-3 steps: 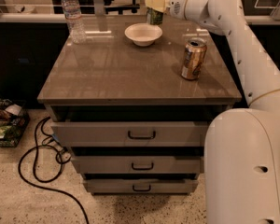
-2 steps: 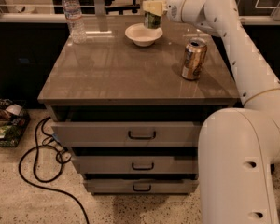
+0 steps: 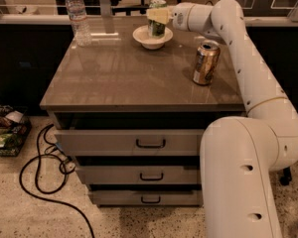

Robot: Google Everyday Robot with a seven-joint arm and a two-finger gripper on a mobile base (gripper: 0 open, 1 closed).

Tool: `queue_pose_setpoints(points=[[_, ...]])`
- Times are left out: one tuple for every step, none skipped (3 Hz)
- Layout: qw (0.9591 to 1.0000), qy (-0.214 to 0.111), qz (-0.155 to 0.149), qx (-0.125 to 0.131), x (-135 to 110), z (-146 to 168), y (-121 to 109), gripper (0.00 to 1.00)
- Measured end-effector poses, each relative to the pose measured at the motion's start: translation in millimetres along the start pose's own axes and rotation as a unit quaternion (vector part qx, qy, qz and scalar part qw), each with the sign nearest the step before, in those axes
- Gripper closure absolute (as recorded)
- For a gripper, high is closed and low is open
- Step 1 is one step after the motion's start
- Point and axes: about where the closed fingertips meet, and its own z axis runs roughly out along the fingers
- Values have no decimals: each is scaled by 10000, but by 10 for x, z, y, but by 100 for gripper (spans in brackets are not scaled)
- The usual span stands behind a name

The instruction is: Place green can into paper bowl

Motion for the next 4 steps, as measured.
queue_pose_setpoints(points=[[9999, 17, 78, -98, 94, 75, 3, 100], [9998, 55, 61, -169, 150, 124, 11, 83], [9998, 61, 65, -189, 160, 152, 27, 60], [9997, 71, 71, -210, 175, 183, 48, 38]])
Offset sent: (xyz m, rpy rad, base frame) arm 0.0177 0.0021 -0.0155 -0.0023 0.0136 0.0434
